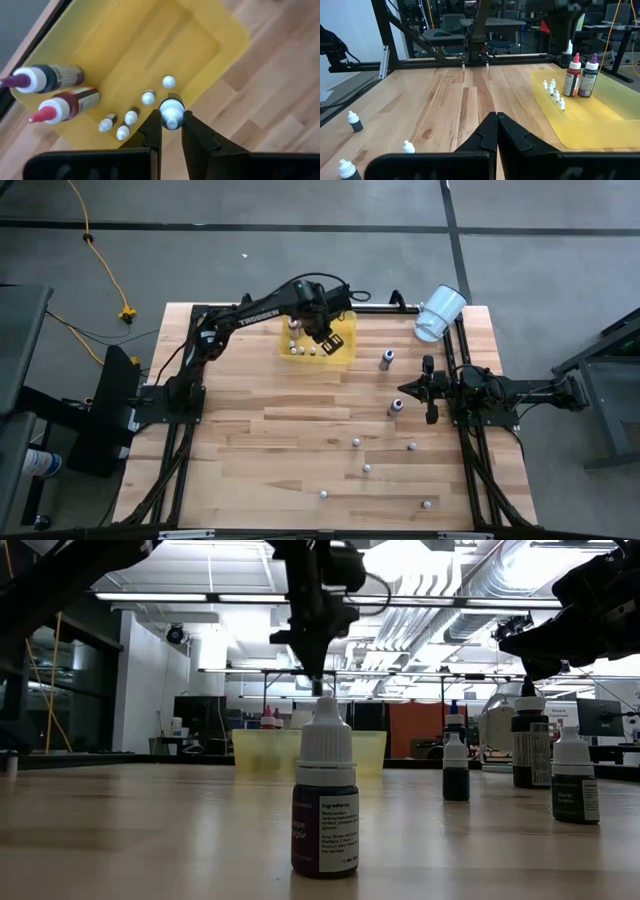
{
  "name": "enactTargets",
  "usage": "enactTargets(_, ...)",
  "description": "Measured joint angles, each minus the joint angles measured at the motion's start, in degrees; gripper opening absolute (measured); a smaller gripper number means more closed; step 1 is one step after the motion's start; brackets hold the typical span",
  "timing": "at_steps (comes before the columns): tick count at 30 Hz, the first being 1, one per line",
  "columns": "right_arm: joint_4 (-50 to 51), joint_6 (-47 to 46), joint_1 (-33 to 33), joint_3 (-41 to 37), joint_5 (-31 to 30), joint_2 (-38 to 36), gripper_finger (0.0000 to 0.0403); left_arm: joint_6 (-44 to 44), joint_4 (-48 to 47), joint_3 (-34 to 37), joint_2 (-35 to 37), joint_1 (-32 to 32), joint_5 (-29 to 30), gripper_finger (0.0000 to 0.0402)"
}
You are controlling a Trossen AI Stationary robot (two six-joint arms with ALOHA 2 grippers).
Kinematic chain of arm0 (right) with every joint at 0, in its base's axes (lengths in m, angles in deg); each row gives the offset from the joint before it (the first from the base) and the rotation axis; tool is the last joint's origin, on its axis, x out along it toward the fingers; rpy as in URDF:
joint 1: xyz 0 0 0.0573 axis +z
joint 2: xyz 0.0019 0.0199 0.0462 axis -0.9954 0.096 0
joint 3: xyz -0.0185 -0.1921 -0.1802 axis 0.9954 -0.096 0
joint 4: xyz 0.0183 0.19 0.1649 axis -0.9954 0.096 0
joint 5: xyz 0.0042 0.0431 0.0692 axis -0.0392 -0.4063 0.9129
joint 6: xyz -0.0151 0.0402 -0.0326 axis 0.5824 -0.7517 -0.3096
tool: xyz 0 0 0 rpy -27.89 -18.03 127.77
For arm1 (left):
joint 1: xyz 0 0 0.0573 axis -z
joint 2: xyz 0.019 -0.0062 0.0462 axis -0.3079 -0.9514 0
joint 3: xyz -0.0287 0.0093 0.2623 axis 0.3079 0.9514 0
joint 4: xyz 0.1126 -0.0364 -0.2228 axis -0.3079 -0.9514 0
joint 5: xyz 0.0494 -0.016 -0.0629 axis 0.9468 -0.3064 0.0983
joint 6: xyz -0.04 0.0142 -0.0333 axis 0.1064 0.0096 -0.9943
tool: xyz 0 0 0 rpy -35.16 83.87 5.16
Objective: Pick & Place food coloring
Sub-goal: Put the top small green food coloring into the yellow container
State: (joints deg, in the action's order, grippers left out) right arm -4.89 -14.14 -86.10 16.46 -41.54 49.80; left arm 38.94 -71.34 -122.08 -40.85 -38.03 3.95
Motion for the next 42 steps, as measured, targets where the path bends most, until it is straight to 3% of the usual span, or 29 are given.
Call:
enactTargets(24, -0.02, 0.0, 0.01, 0.01, -0.01, 0.0, 0.0, -11.76, 17.29, 22.07, -0.08, -4.72, 4.5, 0.0038)
enactTargets(42, -0.02, 0.0, 0.0, 0.0, -0.02, 0.0, 0.0, -16.06, 20.07, 25.74, -0.06, -4.7, 4.67, 0.0046)
